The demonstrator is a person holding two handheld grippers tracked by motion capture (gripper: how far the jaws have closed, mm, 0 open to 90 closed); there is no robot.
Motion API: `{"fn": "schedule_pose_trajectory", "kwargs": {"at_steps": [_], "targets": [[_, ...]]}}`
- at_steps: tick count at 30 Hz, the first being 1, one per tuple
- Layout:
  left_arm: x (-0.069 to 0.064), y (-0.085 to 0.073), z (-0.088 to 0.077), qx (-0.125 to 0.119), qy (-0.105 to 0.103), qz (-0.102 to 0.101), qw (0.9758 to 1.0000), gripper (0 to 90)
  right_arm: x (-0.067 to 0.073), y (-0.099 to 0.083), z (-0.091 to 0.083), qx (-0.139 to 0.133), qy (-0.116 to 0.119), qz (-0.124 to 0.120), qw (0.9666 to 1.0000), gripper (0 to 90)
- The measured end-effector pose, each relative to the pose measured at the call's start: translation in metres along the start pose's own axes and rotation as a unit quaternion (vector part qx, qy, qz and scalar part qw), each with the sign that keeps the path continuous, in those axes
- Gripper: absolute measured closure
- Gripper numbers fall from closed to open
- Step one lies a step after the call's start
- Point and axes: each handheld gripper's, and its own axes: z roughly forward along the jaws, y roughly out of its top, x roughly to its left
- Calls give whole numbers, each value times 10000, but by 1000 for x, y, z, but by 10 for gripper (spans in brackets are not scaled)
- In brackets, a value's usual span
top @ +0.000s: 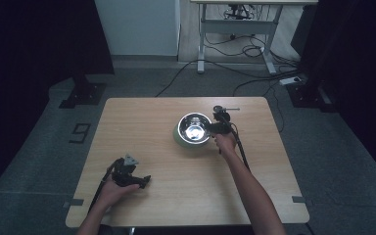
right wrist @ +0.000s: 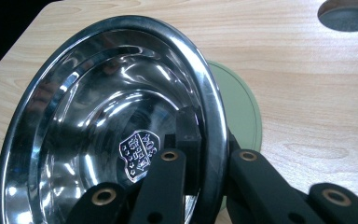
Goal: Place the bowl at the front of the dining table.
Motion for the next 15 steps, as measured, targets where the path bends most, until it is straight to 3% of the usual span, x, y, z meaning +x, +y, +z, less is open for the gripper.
{"fn": "schedule_pose_trajectory", "kwargs": {"at_steps": [15], "targets": [[0,0,0,-1,-4,5,10000,64,3,4,11,25,-16,18,10000,872]]}}
